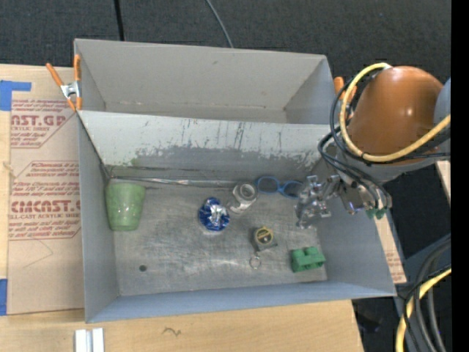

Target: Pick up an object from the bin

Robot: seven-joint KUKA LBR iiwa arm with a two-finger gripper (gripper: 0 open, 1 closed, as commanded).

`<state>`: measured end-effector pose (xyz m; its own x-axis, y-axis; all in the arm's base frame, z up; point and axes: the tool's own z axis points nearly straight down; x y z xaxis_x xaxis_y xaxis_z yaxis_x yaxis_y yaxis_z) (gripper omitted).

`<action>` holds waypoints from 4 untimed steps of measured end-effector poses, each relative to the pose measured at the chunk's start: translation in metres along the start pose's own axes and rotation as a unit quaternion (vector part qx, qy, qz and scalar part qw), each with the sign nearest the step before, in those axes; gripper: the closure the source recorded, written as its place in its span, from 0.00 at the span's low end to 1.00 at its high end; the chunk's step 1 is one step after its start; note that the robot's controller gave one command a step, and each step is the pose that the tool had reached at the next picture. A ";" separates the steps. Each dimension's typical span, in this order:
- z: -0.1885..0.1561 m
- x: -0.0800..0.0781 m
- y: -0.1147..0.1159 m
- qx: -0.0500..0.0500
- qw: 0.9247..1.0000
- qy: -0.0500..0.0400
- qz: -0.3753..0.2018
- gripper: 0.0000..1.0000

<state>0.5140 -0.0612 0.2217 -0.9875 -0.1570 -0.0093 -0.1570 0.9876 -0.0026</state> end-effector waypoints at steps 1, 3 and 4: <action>0.004 0.002 0.001 -0.001 1.000 0.004 0.000 0.00; 0.149 0.024 -0.041 -0.001 0.968 0.002 -0.249 1.00; 0.017 0.022 -0.059 0.000 0.958 0.001 -0.285 1.00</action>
Offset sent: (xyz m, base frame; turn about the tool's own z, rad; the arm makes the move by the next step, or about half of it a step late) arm 0.0000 0.0000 0.0000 0.0000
